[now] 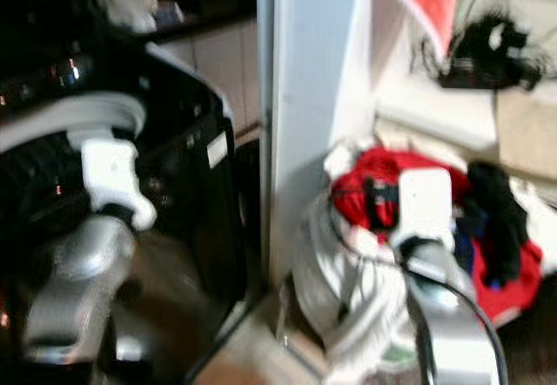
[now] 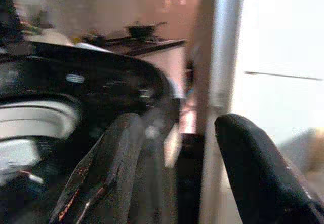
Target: Clothes washing
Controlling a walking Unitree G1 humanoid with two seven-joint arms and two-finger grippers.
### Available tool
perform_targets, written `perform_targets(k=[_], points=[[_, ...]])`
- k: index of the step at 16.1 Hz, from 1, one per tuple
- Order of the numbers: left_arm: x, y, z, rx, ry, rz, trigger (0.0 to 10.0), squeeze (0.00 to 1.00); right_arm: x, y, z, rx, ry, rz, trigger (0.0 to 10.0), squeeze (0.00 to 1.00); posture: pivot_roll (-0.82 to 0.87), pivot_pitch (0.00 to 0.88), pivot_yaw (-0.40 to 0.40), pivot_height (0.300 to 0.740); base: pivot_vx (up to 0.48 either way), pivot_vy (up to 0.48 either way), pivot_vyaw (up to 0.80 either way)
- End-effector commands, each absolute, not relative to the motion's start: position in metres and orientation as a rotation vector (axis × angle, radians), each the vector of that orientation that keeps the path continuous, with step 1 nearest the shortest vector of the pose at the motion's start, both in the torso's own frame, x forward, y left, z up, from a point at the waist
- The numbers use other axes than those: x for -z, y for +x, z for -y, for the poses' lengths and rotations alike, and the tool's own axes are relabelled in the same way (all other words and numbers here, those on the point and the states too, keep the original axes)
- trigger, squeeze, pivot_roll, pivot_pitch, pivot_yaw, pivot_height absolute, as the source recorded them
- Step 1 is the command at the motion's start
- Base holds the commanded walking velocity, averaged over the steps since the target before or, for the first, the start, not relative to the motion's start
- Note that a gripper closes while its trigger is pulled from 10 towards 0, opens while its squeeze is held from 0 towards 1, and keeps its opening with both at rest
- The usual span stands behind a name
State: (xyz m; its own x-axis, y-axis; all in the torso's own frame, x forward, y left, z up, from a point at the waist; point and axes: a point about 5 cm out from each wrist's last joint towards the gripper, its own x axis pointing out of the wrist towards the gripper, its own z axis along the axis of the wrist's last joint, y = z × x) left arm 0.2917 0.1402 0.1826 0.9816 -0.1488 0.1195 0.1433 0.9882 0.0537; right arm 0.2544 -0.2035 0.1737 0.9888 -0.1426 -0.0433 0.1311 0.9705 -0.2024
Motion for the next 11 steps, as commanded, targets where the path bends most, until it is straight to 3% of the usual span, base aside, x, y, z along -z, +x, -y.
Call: perform_targets(k=[1,3,7,9,11], points=[[-0.1841,0.2925,-0.1429,0.145,0.085,0.126,10.0,0.0,-0.1787,0.2543,0.2003,0.114,-0.208,-0.038,10.0,0.0,-0.09,0.0,-0.023,0.74,0.0,0.0,0.0],[-0.1842,0.2907,-0.1394,0.175,0.092,0.141,10.0,0.0,-0.1773,0.2546,0.2003,0.116,-0.201,-0.047,10.0,0.0,-0.09,0.0,-0.024,0.74,0.18,0.0,0.8],[-0.1829,0.2895,-0.1383,0.18,0.091,0.135,10.0,0.0,-0.1768,0.2536,0.2044,0.143,-0.167,-0.055,10.0,0.0,-0.1,0.0,-0.025,0.74,0.403,0.0,0.0],[-0.1826,0.289,-0.1375,0.187,0.092,0.135,10.0,0.0,-0.1752,0.2532,0.2037,0.141,-0.16,-0.068,10.0,0.0,-0.1,0.0,-0.025,0.74,0.405,0.0,-0.8],[-0.182,0.2883,-0.1366,0.193,0.092,0.133,10.0,0.0,-0.1756,0.2527,0.2037,0.141,-0.171,-0.059,10.0,0.0,-0.1,0.0,-0.024,0.74,0.407,0.0,0.0]])
